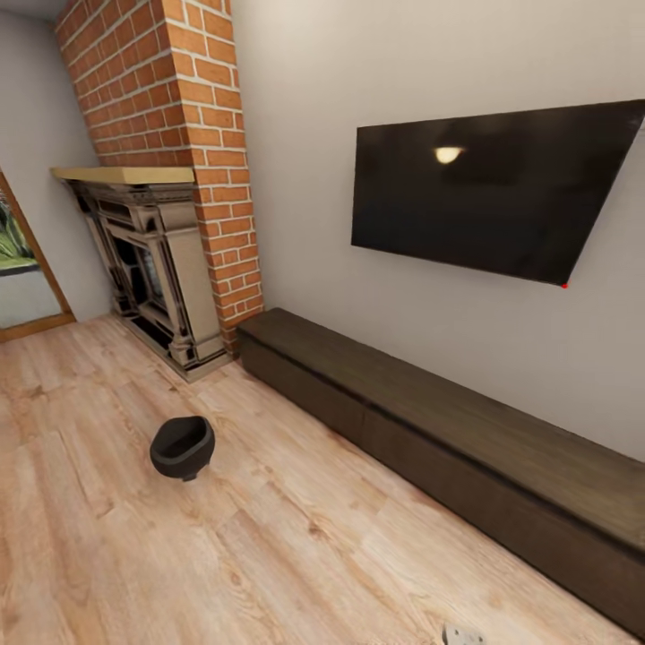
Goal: Place each of the two pumpkins and all three candles from the living room inside a cabinet in the living room (use any cabinet), then make sure every cabinet is closed, and position the cauldron so it is next to a table in the living room.
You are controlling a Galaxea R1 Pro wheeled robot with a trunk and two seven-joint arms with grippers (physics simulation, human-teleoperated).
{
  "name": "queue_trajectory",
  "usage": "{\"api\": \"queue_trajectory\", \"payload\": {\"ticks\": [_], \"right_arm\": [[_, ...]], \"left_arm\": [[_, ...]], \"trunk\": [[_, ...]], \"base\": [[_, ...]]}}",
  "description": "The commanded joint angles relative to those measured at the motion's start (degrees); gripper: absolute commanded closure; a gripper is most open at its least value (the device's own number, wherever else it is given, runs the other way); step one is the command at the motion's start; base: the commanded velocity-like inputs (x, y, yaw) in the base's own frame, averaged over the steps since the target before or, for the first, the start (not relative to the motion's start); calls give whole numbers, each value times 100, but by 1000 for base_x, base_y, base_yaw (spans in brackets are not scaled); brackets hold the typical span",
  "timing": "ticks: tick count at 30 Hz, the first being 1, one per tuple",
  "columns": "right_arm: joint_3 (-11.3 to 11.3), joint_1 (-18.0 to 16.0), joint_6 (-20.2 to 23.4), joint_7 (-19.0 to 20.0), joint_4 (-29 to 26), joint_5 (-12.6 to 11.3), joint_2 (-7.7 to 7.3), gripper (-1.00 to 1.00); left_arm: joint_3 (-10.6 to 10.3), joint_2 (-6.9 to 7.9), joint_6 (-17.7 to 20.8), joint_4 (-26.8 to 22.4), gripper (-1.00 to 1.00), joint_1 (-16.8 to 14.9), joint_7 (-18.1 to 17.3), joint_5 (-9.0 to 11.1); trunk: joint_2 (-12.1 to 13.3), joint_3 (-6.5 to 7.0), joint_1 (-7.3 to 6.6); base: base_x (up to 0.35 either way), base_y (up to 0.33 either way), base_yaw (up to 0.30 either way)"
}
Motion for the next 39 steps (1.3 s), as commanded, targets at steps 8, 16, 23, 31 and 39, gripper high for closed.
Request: {"api": "queue_trajectory", "payload": {"ticks": [8,16,23,31,39], "right_arm": [[-47,-2,31,7,-11,-22,4,-100],[-47,-2,33,7,-11,-22,2,-100],[-51,-2,39,7,-11,-22,-1,-100],[-81,-2,40,7,124,-22,-3,-100],[-82,-2,40,7,130,-22,0,-100]], "left_arm": [[6,3,-21,3,-100,-2,14,3],[10,7,-21,3,-100,-2,14,4],[11,14,-22,3,-100,-2,14,4],[7,13,-23,3,-100,-2,14,4],[6,16,-23,3,-100,-2,14,4]], "trunk": [[-3,-5,0],[-3,-5,0],[-3,-5,0],[-3,-6,0],[-3,-24,0]], "base": [[0,33,-284],[0,1,-284],[0,0,-284],[0,0,-284],[0,0,-284]]}}
